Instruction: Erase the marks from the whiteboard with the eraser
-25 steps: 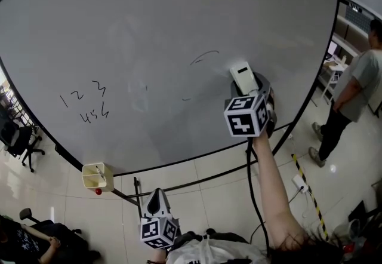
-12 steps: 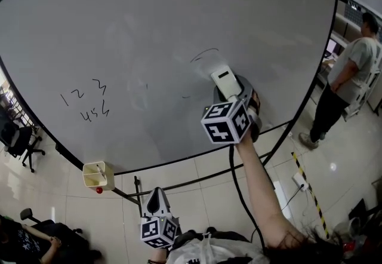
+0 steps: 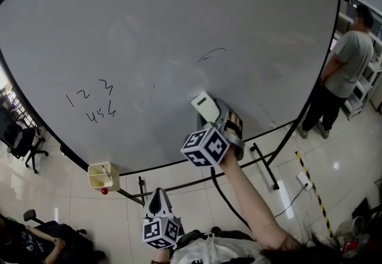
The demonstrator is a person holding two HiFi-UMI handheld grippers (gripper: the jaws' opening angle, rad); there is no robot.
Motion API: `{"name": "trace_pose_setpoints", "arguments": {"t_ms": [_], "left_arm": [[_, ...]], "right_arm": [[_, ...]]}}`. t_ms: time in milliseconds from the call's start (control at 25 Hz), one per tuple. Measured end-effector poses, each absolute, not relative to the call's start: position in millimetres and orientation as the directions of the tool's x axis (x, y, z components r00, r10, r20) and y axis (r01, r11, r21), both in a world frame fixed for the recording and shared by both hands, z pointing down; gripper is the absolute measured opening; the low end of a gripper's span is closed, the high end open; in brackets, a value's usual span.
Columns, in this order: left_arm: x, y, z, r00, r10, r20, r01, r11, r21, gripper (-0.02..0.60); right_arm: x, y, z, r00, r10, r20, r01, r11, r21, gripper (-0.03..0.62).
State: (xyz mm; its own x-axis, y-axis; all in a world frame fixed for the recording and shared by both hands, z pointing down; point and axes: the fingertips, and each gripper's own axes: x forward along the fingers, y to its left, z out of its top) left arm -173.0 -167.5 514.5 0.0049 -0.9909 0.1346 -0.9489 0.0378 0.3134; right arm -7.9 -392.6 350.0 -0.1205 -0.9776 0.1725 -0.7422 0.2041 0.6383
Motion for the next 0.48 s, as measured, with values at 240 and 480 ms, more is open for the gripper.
{"name": "trace_pose_setpoints", "arguments": {"t_ms": [240,480], "left_arm": [[-190,-163,524,-0.003,-0.987,0.158,-0.947,0.054,0.316,-0.012],[-178,-167,511,0.072,-0.989,0.128,-0.96,-0.034,0.277,-0.012]], "right_arm": [[22,-403,299,-0.054,-0.99,0.132,-0.84,0.117,0.529,0.279],[-65,-373,370,-0.189,-0.955,0.227,-0.75,0.29,0.595,0.279]]}}
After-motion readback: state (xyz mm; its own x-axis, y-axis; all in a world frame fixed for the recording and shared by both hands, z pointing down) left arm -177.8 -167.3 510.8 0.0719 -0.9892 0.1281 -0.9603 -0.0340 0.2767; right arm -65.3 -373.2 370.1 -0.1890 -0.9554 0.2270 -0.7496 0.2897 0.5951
